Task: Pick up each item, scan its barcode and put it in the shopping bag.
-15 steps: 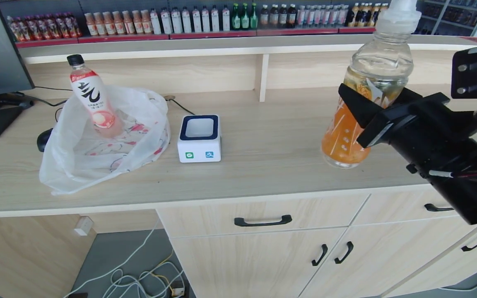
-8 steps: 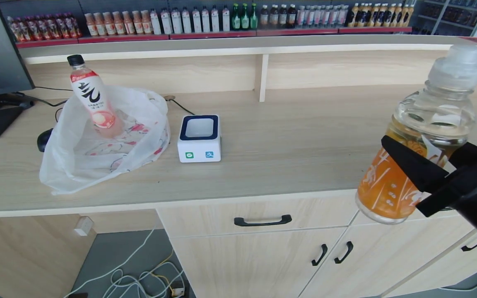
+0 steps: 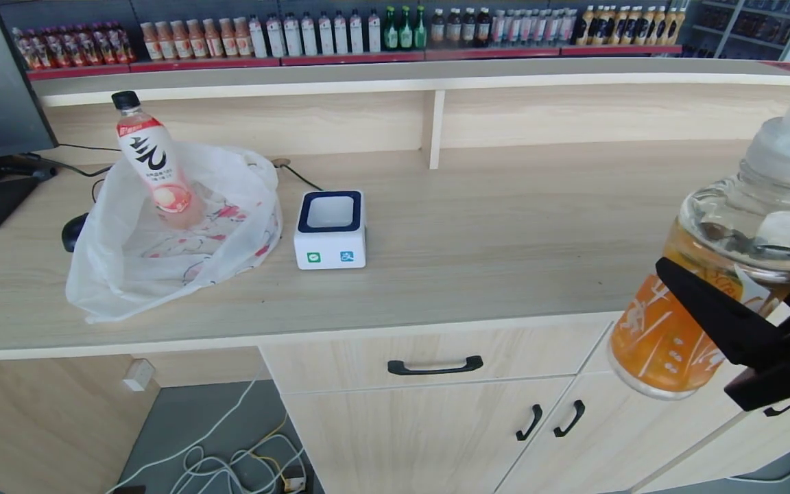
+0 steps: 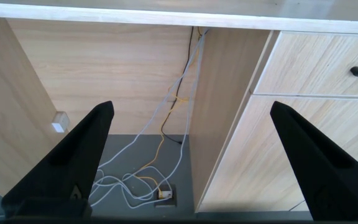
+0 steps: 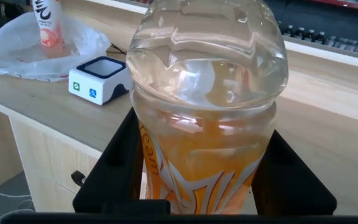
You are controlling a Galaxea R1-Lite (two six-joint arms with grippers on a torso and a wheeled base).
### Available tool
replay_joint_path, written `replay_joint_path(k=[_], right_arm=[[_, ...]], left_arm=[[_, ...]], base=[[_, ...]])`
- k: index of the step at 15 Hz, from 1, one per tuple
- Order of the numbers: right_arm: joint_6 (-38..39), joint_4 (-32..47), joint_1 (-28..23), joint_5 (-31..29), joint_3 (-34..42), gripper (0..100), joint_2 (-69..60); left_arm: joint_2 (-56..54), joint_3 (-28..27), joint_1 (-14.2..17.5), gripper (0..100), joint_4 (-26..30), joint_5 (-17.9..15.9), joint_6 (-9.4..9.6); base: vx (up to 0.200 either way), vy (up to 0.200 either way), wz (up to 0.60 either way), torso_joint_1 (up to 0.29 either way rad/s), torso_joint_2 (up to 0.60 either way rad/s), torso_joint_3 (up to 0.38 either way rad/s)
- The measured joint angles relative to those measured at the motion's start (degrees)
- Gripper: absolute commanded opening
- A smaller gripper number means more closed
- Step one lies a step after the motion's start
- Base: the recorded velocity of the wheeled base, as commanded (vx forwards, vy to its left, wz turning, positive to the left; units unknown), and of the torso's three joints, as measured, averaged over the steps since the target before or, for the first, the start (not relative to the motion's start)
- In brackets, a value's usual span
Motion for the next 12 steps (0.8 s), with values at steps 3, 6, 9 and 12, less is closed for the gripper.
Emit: replay_joint_path(k=[3,6,9,12], right_arm=[[-4.71,0.09,3.69,-0.04,4.27,0,-0.63],[-7.34,0.04,5.46,-0.04,8.29,0,-1.55],[-14.65,0.3,6.4,-0.06,11.87,0,-2.76],[-19.22,0.33,6.83,0.05,12.15,0,-3.52]], left_arm=[[0.0,0.0,0.0,100,0.0,-0.02,0.0],[0.0,0.0,0.0,100,0.0,0.0,0.0],[0.0,0.0,0.0,100,0.0,0.0,0.0],[0.0,0.0,-0.02,100,0.0,0.0,0.0]], base=[[0.0,0.0,0.0,0.0,0.0,0.0],[0.0,0.0,0.0,0.0,0.0,0.0],[0.0,0.0,0.0,0.0,0.0,0.0],[0.0,0.0,0.0,0.0,0.0,0.0]])
